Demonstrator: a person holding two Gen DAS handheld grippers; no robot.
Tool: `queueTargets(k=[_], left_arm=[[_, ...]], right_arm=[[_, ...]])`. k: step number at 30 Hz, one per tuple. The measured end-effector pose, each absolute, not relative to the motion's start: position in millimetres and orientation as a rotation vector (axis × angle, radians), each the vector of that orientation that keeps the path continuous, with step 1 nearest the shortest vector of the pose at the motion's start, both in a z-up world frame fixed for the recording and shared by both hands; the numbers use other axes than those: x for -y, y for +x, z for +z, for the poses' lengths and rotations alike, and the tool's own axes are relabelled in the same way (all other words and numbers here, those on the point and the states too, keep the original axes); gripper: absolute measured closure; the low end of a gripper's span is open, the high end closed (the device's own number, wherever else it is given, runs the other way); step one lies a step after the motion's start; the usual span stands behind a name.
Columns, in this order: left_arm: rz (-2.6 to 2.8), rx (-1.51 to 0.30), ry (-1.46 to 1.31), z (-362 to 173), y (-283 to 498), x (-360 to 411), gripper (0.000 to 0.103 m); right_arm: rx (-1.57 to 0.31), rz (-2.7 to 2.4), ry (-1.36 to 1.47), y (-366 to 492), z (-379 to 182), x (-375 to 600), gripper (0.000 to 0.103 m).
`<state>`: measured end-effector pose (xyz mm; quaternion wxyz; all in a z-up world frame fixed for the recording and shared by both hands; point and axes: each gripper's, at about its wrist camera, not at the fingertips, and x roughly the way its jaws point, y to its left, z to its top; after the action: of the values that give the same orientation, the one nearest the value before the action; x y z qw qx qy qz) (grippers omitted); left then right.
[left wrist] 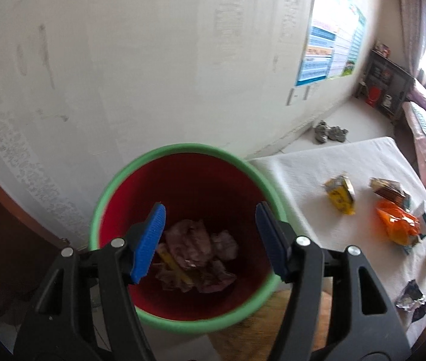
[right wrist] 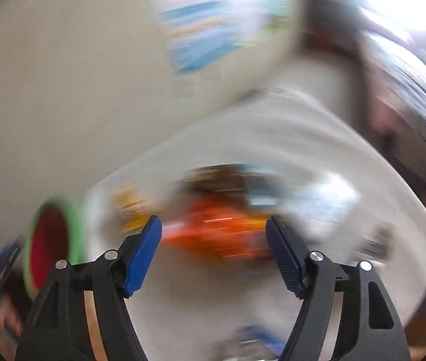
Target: Collect trash
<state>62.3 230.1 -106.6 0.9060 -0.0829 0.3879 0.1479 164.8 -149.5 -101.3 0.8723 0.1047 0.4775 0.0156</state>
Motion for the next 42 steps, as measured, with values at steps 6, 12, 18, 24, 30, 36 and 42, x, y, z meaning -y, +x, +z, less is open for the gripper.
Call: queueTargets(k=[6,12,18,24,30,36,42], left_arm=[[0.209,-0.806,-0.136,-101,68,-188,0.040],[0.145,-0.811,-0.078,-96,69,-155,0.040],[0.111,-0.818,-0.072,-95,74,-142,0.040],[0.040,-0.835,-0.098,-106,114,-117,0.040],[0.014,-0.889,-0.124,-135,161,-91,0.040],[0.061,-0.974,-0.090,-170,193,-74,0.041],[0.087,-1.067,-0.015,-197,217,-66,0.079]], right_arm=[[-1.114,-0.138,0.524,188,-144,223,0.030],[-1.206,-0.159,0.496,220,-161,210,0.019],[-1.260,-0.102,0.494,222,-173,216,0.041],[-1.185,0.102,0.430,172,-114,221,0.044],[-1.046,0.211,0.393,111,-78,216,0.044],[-1.139,0.208,0.297,120,-107,205,0.050],[-1.229,0.253,0.313,119,-128,199,0.058]])
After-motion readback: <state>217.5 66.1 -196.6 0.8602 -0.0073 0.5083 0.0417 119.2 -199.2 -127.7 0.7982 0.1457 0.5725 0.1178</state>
